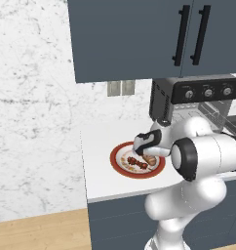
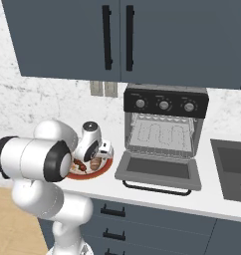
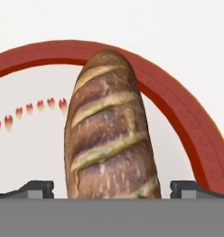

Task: Pick up the kebab skewer and baguette bread, and place them inside the toaster oven. Close the toaster oven door and start by setting the timer.

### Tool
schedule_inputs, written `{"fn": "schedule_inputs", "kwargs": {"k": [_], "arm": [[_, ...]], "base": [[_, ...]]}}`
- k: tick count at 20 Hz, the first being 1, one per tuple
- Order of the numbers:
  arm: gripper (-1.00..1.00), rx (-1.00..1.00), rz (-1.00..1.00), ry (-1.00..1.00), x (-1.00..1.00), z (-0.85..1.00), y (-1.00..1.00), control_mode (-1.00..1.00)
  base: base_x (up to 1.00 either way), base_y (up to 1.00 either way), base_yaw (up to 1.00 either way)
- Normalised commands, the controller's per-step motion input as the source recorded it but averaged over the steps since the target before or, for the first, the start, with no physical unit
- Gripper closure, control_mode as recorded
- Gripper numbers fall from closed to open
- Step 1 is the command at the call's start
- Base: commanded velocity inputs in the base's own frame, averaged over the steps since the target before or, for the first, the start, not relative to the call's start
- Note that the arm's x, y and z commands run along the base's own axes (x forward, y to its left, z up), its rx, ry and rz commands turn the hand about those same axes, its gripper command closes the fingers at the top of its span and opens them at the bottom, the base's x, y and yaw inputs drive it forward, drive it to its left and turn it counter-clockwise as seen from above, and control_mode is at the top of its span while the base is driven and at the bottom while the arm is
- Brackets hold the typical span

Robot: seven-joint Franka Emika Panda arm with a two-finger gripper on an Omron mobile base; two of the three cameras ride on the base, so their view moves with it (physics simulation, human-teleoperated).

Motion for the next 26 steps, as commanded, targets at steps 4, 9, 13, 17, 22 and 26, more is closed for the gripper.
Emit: {"fn": "schedule_inputs", "kwargs": {"k": [4, 9, 13, 17, 22, 26], "arm": [[1.0, 0.0, 0.0, 0.0, 0.04, -0.08, 0.0, -1.0], [1.0, 0.0, 0.0, 0.0, 0.0, 0.0, 0.0, -1.0], [1.0, 0.0, 0.0, 0.0, 0.0, 0.0, 0.0, -1.0], [1.0, 0.0, -0.01, 0.0, 0.0, 0.09, 0.0, -1.0], [1.0, 0.0, -0.1, -0.07, -0.12, 0.71, 0.0, -1.0], [1.0, 0.01, -0.13, -0.15, -0.29, 0.96, 0.0, -1.0]], "base": [[0.0, 0.0, 0.0], [0.0, 0.0, 0.0], [0.0, 0.0, 0.0], [0.0, 0.0, 0.0], [0.0, 0.0, 0.0], [0.0, 0.0, 0.0]]}}
